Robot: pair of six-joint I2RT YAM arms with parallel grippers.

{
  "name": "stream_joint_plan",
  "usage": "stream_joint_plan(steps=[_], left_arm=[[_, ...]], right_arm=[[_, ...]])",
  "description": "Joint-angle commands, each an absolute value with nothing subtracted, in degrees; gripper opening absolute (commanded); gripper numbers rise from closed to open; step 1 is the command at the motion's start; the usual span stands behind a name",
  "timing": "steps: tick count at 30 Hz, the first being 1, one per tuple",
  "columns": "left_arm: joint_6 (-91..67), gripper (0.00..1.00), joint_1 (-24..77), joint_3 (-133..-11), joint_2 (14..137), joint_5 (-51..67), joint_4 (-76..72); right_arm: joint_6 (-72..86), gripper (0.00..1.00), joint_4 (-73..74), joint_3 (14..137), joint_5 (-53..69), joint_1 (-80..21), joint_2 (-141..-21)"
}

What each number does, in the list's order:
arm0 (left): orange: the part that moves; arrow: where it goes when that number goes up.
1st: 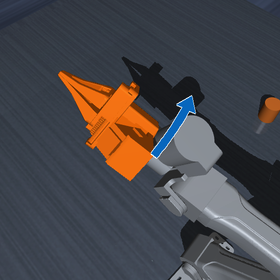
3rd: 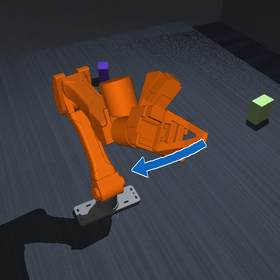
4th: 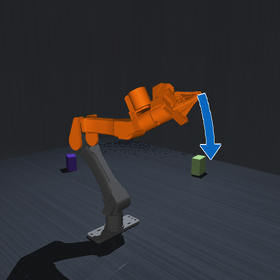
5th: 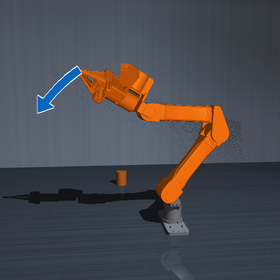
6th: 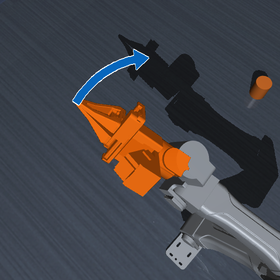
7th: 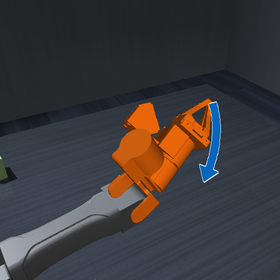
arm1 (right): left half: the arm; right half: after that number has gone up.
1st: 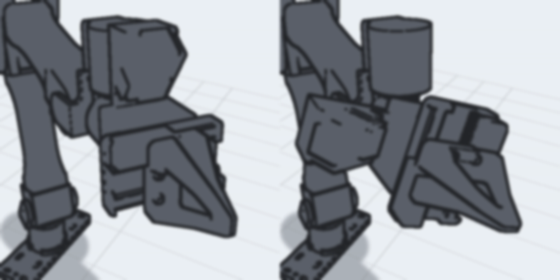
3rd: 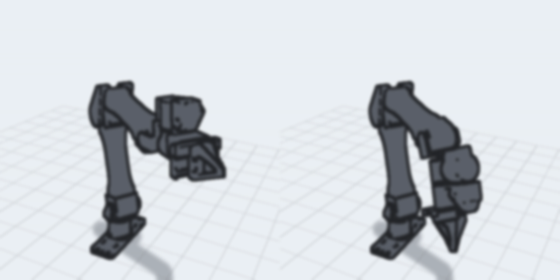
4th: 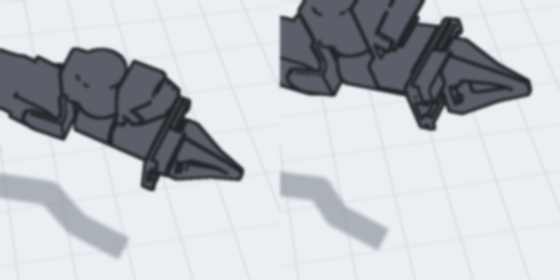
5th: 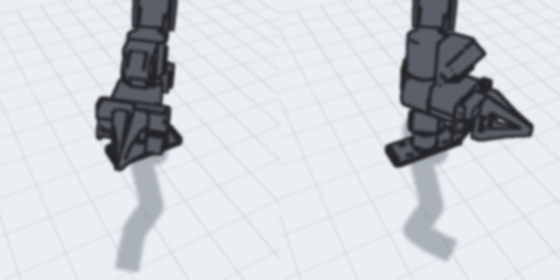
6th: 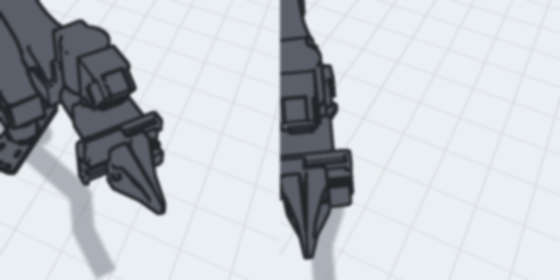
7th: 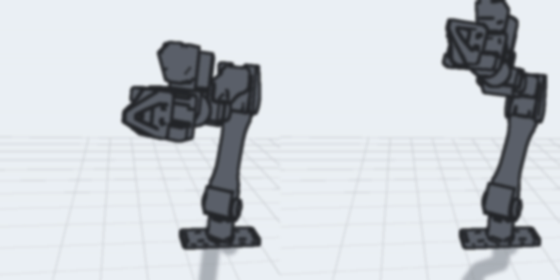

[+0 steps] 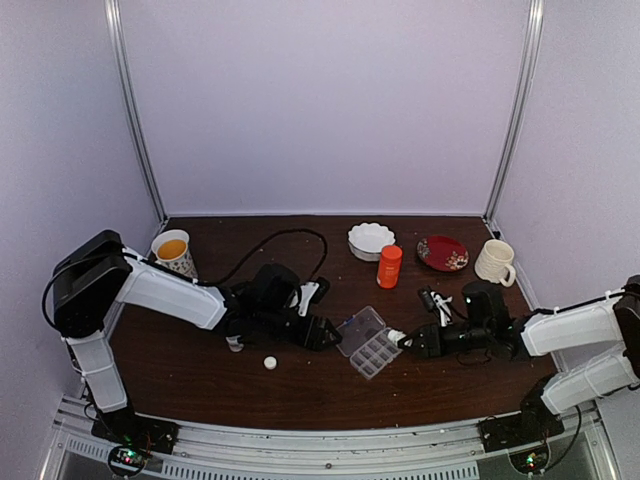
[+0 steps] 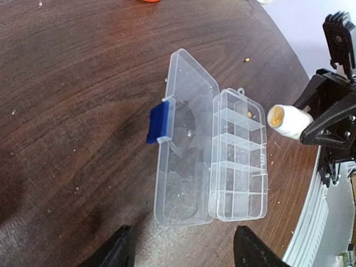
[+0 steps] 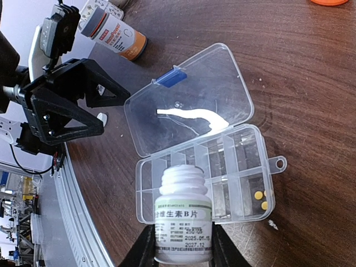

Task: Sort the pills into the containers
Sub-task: Pour the pill into the compartment of the pill container.

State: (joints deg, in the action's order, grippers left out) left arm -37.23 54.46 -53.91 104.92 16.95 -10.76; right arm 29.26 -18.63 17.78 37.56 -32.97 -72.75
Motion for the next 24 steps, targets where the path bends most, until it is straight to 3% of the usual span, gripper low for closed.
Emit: stream_joint_plan(steps=[1, 20, 24], left_arm=[[-37.35, 0.63, 54.26, -55.41, 106.05, 17.53, -13.1], [-37.53, 0.63, 54.3, -56.06, 107.13, 17.09, -13.21], [-37.61, 0.58, 54.28, -56.87, 107.77, 16.85, -12.16]], right_arm=[[30.15, 0.0, -18.02, 19.55, 37.48, -31.94, -72.68], [27.42, 0.0, -11.38, 23.86, 36.17, -30.68, -75.94], [27.07, 0.0, -10.07, 24.34, 35.72, -30.68, -76.79]])
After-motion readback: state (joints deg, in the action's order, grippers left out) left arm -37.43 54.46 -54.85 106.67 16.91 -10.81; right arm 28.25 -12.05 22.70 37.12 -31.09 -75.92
